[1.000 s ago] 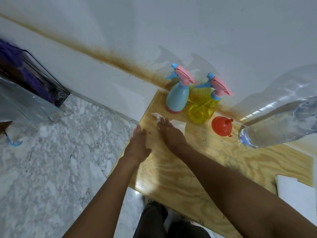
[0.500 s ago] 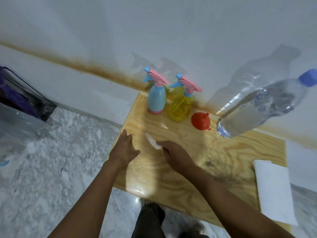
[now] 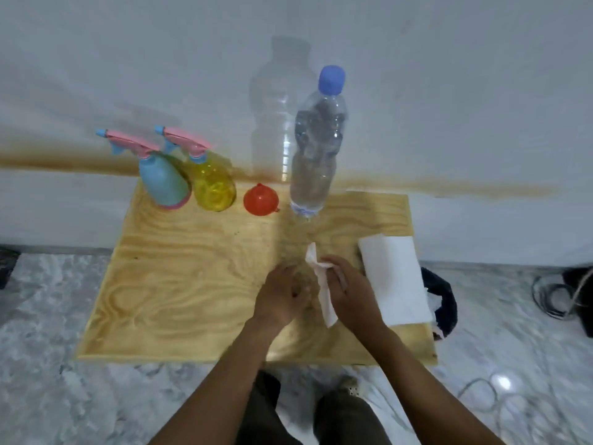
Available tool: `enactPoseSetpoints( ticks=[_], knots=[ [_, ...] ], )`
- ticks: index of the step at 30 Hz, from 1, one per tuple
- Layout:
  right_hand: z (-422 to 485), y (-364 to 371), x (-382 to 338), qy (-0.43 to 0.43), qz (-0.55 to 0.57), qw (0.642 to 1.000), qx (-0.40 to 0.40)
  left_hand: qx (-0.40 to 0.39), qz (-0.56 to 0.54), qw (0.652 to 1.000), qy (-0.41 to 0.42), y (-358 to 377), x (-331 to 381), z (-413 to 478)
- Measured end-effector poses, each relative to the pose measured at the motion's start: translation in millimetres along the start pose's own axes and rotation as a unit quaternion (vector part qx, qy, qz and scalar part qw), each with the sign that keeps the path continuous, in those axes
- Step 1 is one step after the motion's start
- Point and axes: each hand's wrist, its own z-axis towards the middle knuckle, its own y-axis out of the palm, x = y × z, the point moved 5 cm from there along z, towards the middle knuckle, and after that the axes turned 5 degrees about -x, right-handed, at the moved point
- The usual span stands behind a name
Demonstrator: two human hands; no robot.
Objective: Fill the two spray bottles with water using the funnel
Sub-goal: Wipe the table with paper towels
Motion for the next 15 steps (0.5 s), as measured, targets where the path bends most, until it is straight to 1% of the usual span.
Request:
enactPoseSetpoints(
  ticks=[2, 4, 6, 10, 12, 13, 15],
  knots=[
    [-4.3, -21.7, 14.0, -0.003, -0.007, 1.000, 0.014, 0.013, 0.067, 0.997, -0.020, 21.9, 16.2, 7.4],
    [-8.0, -39.6, 28.7, -0.004, 0.001, 1.000, 0.023, 0.026, 0.155, 0.987, -0.030, 32.4, 27.6, 10.9],
    [-11.7, -56.2, 43.0, -0.007, 0.011, 0.999, 0.032, 0.030, 0.196, 0.980, -0.031, 37.4, 30.1, 13.6],
    [-20.1, -86.6, 71.3, -0.004, 0.028, 0.999, 0.037, 0.035, 0.183, 0.981, -0.058, 39.9, 32.3, 14.2],
    [-25.9, -104.1, 86.7, 0.000, 0.035, 0.998, 0.048, 0.044, 0.148, 0.986, -0.058, 46.1, 51.6, 13.4],
    [-29.6, -113.7, 94.6, 0.000, 0.041, 0.997, 0.060, 0.053, 0.117, 0.991, -0.043, 51.0, 66.7, 12.8],
    [-36.6, -134.1, 113.9, 0.005, 0.058, 0.994, 0.090, 0.061, 0.060, 0.996, 0.013, 66.6, 103.2, 13.3]
  ],
)
